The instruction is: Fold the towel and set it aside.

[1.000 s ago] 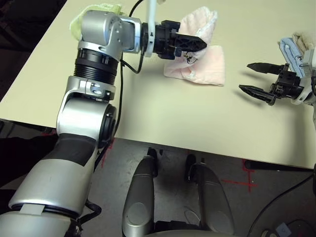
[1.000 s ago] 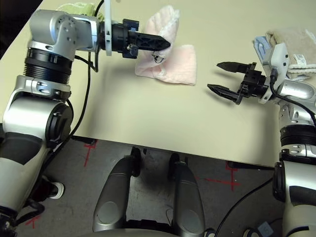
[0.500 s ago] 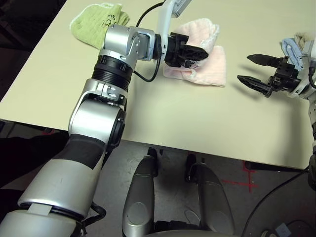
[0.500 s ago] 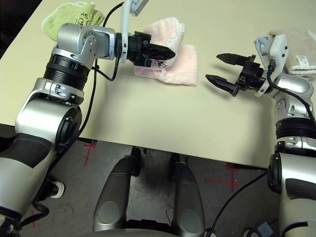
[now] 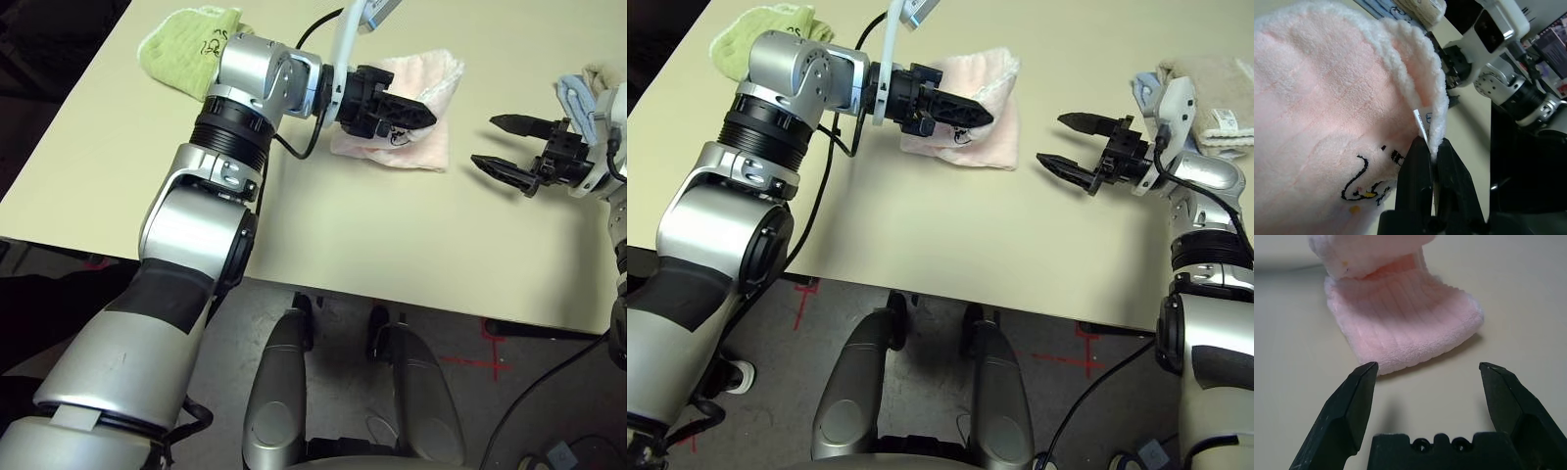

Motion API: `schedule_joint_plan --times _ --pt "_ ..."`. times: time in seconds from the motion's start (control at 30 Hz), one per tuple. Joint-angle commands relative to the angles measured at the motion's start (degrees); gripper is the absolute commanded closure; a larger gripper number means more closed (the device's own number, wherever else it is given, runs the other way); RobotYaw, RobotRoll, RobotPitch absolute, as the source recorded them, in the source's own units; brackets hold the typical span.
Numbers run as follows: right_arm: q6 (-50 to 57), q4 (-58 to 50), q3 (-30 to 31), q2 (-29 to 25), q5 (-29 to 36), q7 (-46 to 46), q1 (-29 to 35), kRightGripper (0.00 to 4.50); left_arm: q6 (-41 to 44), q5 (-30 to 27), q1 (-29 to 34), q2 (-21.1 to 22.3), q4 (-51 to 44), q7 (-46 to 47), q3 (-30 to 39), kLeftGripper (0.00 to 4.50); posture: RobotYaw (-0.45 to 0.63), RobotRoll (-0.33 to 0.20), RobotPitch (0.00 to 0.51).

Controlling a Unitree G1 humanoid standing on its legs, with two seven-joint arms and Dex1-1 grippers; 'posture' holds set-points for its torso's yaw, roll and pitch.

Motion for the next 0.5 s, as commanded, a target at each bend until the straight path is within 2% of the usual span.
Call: schedule_joint_plan --times 0.03,0.5 --pt "0.69 -1.74 -0.43 -0.48 0.13 0.68 0.93 0.00 -2.05 0.79 -0.59 -1.75 1.61 0.85 0.21 4.47 0.12 0.000 0.365" --pt "5.88 -10.74 -0.32 -0.54 0.81 -1.33 4.18 0.00 -6.71 2.72 -1.03 -4.64 6.45 1.59 0.95 4.47 0.10 0.000 0.373"
